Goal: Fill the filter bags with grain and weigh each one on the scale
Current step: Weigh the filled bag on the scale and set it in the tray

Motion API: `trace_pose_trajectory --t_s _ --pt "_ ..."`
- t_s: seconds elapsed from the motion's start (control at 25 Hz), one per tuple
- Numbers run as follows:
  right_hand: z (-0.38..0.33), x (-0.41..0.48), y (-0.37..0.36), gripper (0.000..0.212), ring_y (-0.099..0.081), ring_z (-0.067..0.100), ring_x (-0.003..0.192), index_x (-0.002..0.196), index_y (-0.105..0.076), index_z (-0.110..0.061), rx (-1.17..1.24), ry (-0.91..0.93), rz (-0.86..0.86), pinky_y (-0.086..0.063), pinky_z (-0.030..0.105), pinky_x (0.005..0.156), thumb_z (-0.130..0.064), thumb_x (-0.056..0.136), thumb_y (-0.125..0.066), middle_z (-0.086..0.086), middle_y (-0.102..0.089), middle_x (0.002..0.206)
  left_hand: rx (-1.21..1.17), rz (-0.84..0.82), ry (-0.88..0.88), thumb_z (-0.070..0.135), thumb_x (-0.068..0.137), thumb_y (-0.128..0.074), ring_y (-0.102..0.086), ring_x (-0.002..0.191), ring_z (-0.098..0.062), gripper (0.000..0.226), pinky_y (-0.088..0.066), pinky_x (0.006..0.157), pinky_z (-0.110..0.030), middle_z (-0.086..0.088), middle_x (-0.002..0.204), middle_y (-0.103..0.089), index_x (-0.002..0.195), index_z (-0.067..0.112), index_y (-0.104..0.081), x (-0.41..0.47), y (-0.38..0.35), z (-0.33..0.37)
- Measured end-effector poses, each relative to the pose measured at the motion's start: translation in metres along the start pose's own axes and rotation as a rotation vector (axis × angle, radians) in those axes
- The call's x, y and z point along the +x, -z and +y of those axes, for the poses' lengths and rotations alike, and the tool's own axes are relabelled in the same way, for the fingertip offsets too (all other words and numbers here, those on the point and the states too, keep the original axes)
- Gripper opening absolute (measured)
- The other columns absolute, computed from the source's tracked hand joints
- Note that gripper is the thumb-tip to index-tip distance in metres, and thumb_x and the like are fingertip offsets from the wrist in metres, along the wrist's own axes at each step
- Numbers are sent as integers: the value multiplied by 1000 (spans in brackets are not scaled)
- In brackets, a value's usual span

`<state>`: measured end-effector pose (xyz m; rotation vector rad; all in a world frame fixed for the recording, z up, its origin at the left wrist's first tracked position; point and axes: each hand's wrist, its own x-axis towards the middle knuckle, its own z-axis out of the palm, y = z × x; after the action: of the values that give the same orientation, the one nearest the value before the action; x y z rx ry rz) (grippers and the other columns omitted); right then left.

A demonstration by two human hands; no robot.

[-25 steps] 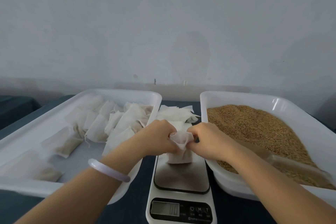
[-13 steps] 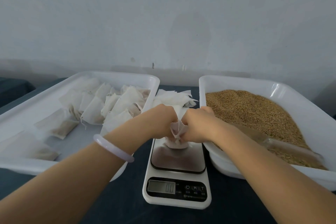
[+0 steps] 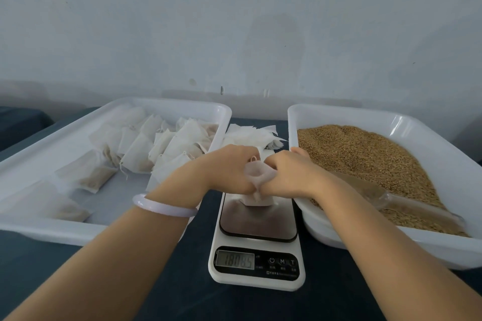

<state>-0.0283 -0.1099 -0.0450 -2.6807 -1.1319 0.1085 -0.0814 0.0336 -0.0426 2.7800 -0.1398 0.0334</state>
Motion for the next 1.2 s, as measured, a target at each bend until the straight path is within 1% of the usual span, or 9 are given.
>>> trace_pose_trajectory --t_s 0.08,0.12,0.16,0.24,0.4,0.64,0.88,1.04,1.2 --pt "4 -3 4 23 -39 10 62 57 -42 -20 202 -32 -6 -29 24 65 -31 69 -58 -5 -45 61 -131 27 21 17 76 -64 -50 79 -7 28 -35 58 -14 14 85 -52 97 26 -47 -2 3 -1" --pt "7 -3 5 18 -41 13 64 60 -48 -18 315 -49 -3 -29 24 60 -27 69 -61 -3 -47 65 -219 49 18 13 76 -63 -52 83 -7 29 -38 62 -15 11 93 -56 98 25 -48 -3 4 -2" --pt "10 -3 5 13 -43 14 66 65 -54 -17 405 -62 1 -31 25 58 -24 69 -64 -2 -50 68 -297 68 9 10 76 -62 -53 86 -6 30 -40 66 -16 7 99 -58 99 25 -50 -4 6 -3" --pt "13 -3 4 11 -48 13 65 73 -60 -16 472 -68 13 -34 27 58 -22 68 -67 -3 -52 70 -352 79 -8 7 77 -61 -54 89 -6 30 -41 71 -17 4 104 -59 100 24 -53 -6 8 -3" --pt "12 -1 1 17 -53 14 69 79 -64 -13 474 -76 24 -39 30 61 -24 67 -69 4 -60 77 -341 68 -9 6 77 -60 -56 86 -8 28 -40 71 -19 4 100 -61 99 24 -55 -7 8 -2" --pt "12 -3 1 17 -51 16 71 77 -62 -11 442 -88 33 -38 29 60 -24 68 -69 6 -59 77 -335 72 -7 6 77 -60 -58 88 -14 26 -46 76 -26 1 98 -63 98 22 -57 -8 8 -1" --pt "12 -3 1 14 -50 16 69 70 -59 -15 452 -101 26 -37 27 58 -25 67 -69 4 -56 75 -339 67 -7 6 78 -60 -58 87 -14 25 -45 74 -24 2 97 -63 95 24 -56 -8 8 0" --pt "13 -3 0 19 -49 16 69 75 -59 -8 456 -97 25 -36 29 58 -23 68 -68 5 -54 74 -350 67 -1 5 78 -59 -59 92 -16 26 -47 78 -28 1 100 -63 97 22 -57 -8 7 0" --pt "14 -2 0 19 -49 15 68 77 -60 -6 443 -94 29 -36 29 58 -22 68 -67 5 -55 75 -349 65 -5 5 78 -58 -59 90 -16 25 -46 76 -27 1 98 -63 96 22 -57 -8 7 0"
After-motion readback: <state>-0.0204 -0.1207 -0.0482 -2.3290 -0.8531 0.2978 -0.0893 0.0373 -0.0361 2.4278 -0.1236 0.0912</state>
